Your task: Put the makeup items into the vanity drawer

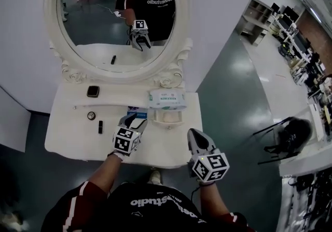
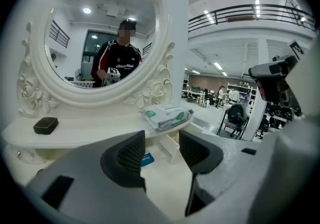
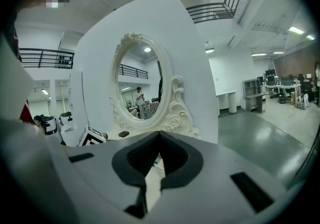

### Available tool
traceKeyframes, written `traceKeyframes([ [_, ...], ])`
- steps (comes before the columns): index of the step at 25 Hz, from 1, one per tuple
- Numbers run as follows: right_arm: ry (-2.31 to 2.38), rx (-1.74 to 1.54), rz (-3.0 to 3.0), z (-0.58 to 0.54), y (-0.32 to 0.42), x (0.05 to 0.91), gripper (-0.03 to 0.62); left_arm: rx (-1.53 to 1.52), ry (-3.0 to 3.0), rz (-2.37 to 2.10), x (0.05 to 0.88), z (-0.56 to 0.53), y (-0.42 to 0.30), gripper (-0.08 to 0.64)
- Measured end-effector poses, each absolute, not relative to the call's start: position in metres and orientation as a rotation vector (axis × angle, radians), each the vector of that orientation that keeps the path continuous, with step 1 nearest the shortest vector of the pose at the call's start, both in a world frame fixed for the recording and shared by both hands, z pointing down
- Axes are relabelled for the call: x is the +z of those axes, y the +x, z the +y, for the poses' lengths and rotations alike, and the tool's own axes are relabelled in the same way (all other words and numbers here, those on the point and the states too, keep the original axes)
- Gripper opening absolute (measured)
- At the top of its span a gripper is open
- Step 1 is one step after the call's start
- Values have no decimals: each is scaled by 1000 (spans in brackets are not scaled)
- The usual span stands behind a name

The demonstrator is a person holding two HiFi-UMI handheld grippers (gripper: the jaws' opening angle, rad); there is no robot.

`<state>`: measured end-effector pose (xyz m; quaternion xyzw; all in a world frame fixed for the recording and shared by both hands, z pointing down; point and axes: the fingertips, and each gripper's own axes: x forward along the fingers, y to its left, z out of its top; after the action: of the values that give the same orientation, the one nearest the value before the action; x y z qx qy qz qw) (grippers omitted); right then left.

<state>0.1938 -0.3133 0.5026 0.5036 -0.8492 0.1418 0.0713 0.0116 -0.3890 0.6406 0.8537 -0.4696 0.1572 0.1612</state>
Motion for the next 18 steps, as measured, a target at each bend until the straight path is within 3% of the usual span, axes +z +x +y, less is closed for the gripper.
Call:
traceKeyframes([
  [18, 1393, 410, -2646, -301, 98, 482, 3, 266, 2387, -1586, 567, -339, -124, 210],
])
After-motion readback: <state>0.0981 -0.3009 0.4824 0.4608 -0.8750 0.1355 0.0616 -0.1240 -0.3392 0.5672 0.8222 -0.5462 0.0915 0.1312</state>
